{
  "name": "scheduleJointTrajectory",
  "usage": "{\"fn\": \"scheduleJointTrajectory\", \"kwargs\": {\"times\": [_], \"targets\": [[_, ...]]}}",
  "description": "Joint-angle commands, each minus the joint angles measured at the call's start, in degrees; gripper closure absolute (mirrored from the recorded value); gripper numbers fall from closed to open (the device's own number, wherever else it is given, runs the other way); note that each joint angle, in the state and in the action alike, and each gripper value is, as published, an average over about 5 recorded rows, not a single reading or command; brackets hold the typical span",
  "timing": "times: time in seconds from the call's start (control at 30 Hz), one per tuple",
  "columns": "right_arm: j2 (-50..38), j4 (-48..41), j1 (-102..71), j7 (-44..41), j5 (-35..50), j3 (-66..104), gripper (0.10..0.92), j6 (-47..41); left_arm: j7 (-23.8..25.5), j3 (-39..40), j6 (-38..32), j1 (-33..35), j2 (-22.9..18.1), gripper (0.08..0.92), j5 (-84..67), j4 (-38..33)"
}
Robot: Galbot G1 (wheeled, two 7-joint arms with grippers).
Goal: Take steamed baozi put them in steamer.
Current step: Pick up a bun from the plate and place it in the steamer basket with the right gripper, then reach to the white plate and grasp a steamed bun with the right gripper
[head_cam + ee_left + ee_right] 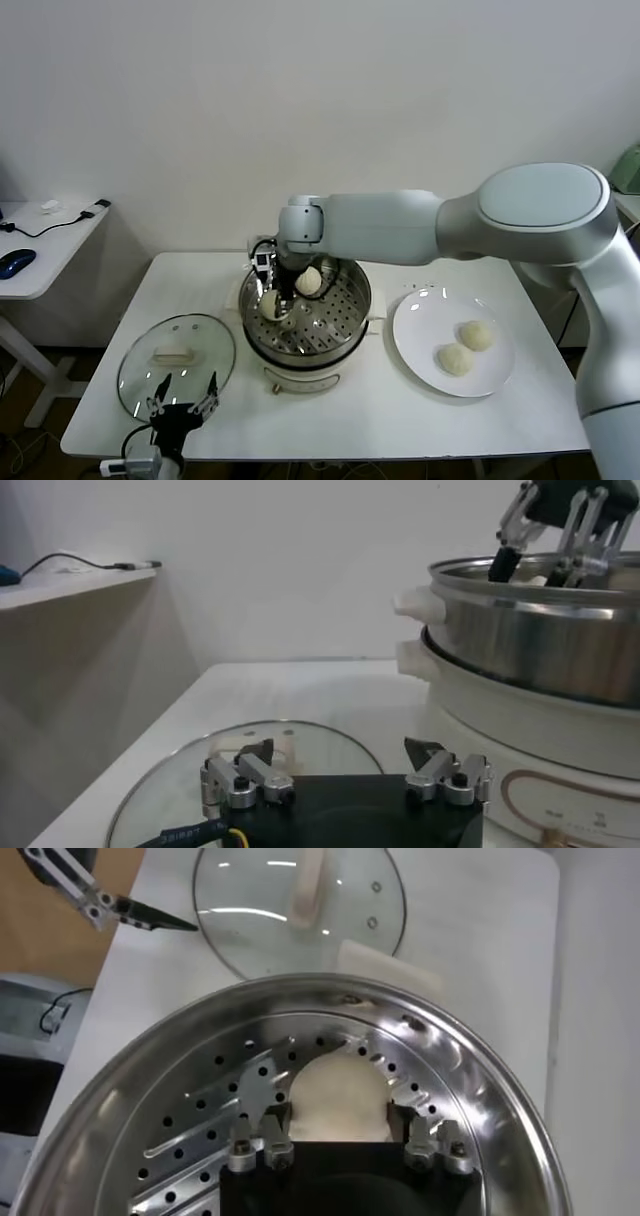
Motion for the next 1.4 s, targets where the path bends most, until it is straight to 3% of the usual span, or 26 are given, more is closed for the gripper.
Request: {"fn": "scheduleJointTrajectory", "kwargs": {"times": [0.03,0.13,0.3,0.57,0.83,1.1,1.4], "targets": [[0.58,-1.69,-1.56,-0.31,-1.15,0.57,0.285,0.72,0.00,0.02,0.04,0.12,-0.03,0.177,0.15,-0.18],[-1.22,0.03,1.40,-2.51,-1.84,0.52,0.223,2.68,0.00,0.03,0.14,0.27,-0.05,0.177,0.24,-0.55],[-7.41,4.19,8.84,-7.78,-3.38,0.10,0.203,7.15,0.00,0.07,0.24,0.54,-0.07,0.177,0.39,-1.22],[-30.73,17.26,23.22,-15.89,-7.81,-9.03,0.203,12.83,-0.14,0.16,0.22,0.80,-0.11,0.177,0.43,-1.99],[-48.66,26.77,24.15,-13.90,-20.72,-21.21,0.202,13.06,-0.28,0.27,0.11,1.12,-0.28,0.177,0.72,-2.06],[-54.40,26.26,10.12,-8.92,-25.90,-17.56,0.203,8.92,-0.32,0.32,-0.01,2.25,-0.66,0.177,1.26,-2.56],[-53.91,20.06,-7.94,-5.38,-29.03,-4.61,0.203,5.60,-0.47,0.26,-0.37,3.35,-0.60,0.177,1.69,-2.33]]}}
